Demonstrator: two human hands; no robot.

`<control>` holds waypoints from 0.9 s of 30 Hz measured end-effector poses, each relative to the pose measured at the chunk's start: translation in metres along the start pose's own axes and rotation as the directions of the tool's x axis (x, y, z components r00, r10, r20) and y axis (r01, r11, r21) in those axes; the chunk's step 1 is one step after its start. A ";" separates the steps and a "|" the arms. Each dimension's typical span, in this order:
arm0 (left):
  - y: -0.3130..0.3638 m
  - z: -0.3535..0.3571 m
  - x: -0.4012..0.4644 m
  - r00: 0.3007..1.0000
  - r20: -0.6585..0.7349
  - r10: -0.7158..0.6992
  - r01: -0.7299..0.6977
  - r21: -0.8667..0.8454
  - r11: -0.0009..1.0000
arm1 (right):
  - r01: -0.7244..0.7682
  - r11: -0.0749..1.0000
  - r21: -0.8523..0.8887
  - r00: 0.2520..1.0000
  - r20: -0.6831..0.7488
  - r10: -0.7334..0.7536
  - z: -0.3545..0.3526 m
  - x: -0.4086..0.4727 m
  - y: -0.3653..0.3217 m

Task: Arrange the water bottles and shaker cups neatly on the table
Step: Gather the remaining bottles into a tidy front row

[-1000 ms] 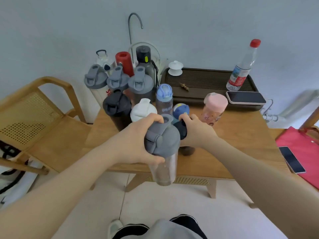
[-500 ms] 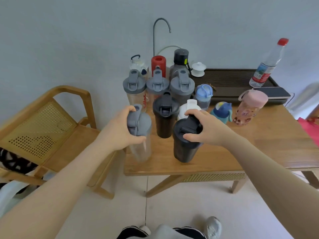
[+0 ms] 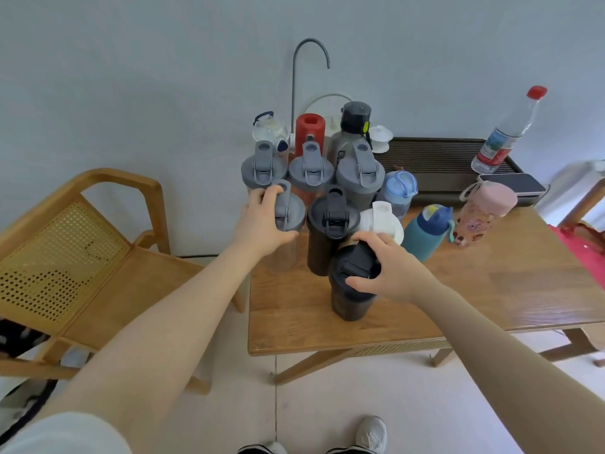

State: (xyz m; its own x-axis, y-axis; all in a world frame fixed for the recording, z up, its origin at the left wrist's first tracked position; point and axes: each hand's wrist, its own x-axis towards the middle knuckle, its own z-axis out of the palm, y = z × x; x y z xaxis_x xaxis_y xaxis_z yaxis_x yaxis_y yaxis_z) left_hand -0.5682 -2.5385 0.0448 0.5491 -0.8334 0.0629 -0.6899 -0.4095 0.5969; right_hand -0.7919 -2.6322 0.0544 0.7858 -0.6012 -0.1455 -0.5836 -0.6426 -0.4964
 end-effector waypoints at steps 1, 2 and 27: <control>0.000 0.000 0.001 1.000 0.025 0.012 -0.012 -0.010 1.000 | 0.002 1.000 -0.003 1.000 -0.002 -0.002 0.000 0.002 0.000; -0.001 -0.001 0.001 0.999 0.044 0.018 -0.018 -0.012 1.000 | 0.003 1.000 -0.005 1.000 -0.005 -0.003 -0.001 0.003 -0.001; 0.098 0.070 0.007 0.662 0.281 0.695 -0.704 0.553 0.446 | -0.081 0.994 -0.073 0.996 -0.039 0.079 -0.055 -0.020 0.092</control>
State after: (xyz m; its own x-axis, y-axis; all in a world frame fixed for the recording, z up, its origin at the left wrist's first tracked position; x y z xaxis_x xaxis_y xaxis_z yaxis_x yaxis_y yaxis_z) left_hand -0.6652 -2.6102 0.0473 -0.2487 -0.9404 0.2319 -0.9551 0.1984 -0.2199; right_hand -0.8728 -2.7054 0.0591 0.7289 -0.6679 -0.1506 -0.6588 -0.6245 -0.4195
